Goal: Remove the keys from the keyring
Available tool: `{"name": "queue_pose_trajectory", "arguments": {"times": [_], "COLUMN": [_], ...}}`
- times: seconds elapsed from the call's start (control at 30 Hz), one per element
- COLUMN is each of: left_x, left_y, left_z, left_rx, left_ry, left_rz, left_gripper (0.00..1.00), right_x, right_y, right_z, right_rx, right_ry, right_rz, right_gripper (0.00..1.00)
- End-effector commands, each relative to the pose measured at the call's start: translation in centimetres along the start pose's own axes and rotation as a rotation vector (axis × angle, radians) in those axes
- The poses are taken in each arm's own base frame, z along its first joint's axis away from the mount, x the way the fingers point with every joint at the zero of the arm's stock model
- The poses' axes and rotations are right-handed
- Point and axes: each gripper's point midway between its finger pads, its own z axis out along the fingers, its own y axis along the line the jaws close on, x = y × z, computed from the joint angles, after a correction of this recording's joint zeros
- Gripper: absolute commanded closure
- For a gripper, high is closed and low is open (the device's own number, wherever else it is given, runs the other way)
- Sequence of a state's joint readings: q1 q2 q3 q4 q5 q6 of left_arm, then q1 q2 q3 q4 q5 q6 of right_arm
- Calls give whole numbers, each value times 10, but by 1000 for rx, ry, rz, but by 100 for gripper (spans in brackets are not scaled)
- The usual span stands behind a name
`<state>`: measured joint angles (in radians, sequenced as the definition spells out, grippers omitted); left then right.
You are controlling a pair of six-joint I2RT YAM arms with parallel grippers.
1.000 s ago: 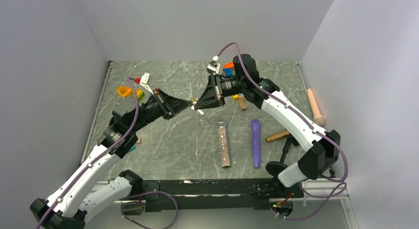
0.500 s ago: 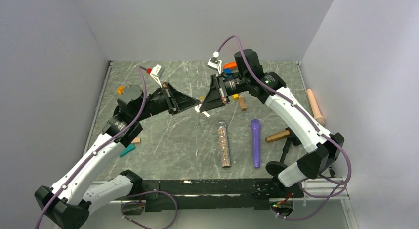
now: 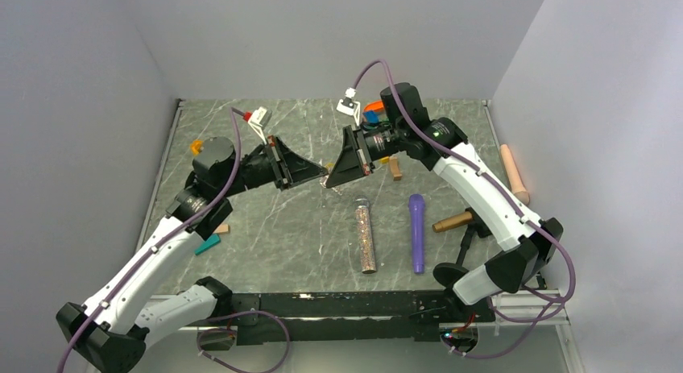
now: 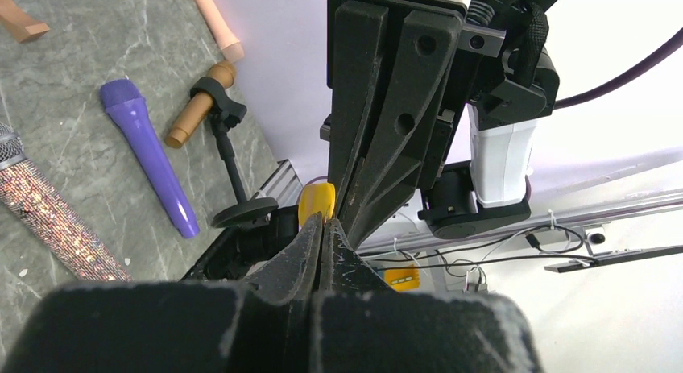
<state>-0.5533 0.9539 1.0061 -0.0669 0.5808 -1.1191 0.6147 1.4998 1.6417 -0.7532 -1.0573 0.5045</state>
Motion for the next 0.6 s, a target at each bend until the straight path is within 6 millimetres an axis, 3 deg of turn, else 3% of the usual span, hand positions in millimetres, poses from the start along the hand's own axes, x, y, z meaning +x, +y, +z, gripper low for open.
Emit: {"name": "queue_pose_trajectory", "arguments": {"times": [0.0, 0.57], "left_x": [-2, 8], "left_y": [-41, -37], "left_z": [-16, -27], "left_rx": [115, 112], "left_ry": [-19, -40], "left_rz": [66, 45], "left_gripper": [100, 100], "right_x": [-8, -21], "right_y": [0, 15], "right_z": [-5, -8], "right_rx": [41, 14], "right_ry": [-61, -144], "right_rz": [-76, -106], "right_gripper": [100, 100]}}
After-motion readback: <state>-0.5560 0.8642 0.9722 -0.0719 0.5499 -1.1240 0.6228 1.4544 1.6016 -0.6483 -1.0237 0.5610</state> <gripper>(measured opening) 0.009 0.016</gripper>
